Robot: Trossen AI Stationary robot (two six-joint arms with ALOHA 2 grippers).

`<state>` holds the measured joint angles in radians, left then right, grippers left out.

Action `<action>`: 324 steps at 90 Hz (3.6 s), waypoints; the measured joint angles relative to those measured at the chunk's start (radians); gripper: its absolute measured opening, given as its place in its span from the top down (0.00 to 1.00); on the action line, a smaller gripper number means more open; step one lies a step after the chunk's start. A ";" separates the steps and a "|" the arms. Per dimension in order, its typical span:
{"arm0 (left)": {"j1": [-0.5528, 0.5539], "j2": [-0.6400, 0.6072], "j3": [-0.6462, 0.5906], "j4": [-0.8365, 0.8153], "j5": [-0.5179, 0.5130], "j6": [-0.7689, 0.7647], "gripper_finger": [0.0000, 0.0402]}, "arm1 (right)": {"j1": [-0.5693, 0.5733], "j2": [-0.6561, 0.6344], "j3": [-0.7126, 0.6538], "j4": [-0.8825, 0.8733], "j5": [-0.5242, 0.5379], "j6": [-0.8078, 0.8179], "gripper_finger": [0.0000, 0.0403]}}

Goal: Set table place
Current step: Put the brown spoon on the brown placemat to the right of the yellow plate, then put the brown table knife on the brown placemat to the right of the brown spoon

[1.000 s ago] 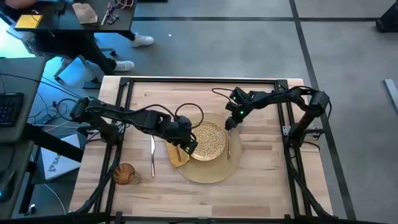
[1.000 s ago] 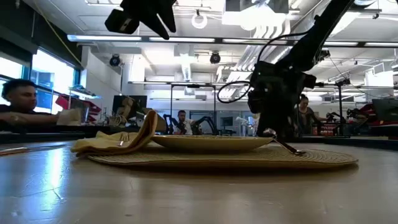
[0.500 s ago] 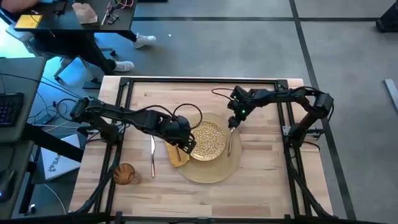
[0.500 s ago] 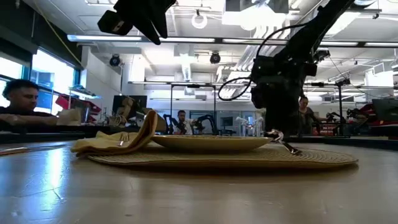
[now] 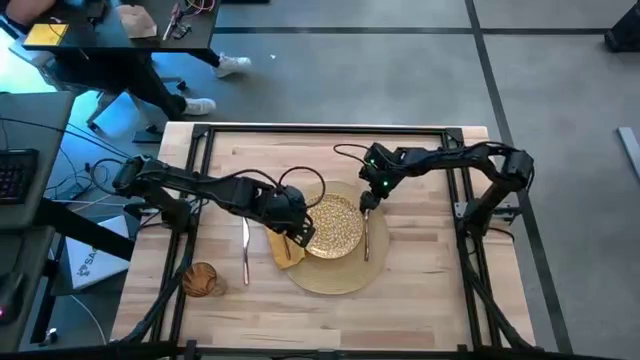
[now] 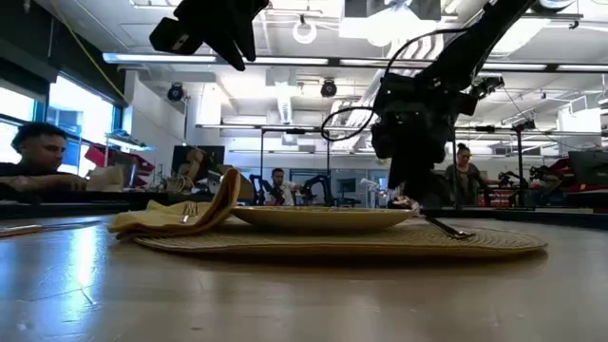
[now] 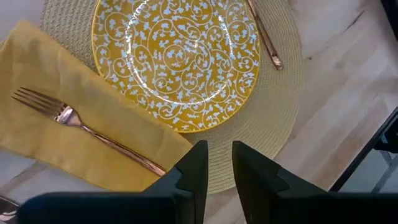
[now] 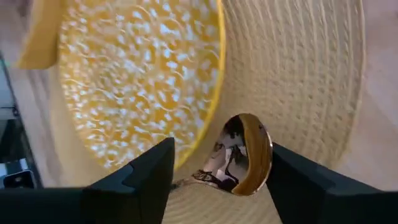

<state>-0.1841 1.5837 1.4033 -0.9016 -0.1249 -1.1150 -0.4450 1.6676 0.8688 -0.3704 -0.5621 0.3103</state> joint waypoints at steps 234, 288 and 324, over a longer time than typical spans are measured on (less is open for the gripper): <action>0.198 -0.143 -0.712 0.092 0.056 -0.229 1.00 | 0.079 -0.072 0.205 -0.331 0.034 -0.026 0.28; 0.153 -0.315 -0.707 -0.037 0.092 -0.265 0.97 | 0.112 -0.072 0.205 -0.344 0.038 -0.049 0.28; 0.087 -0.184 -0.840 0.144 0.219 -0.406 0.68 | 0.112 -0.072 0.205 -0.336 0.039 -0.056 0.28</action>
<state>-0.0968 1.3997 0.5631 -0.7577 0.0944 -1.5213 -0.3328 1.5951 1.0740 -0.7059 -0.5236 0.2538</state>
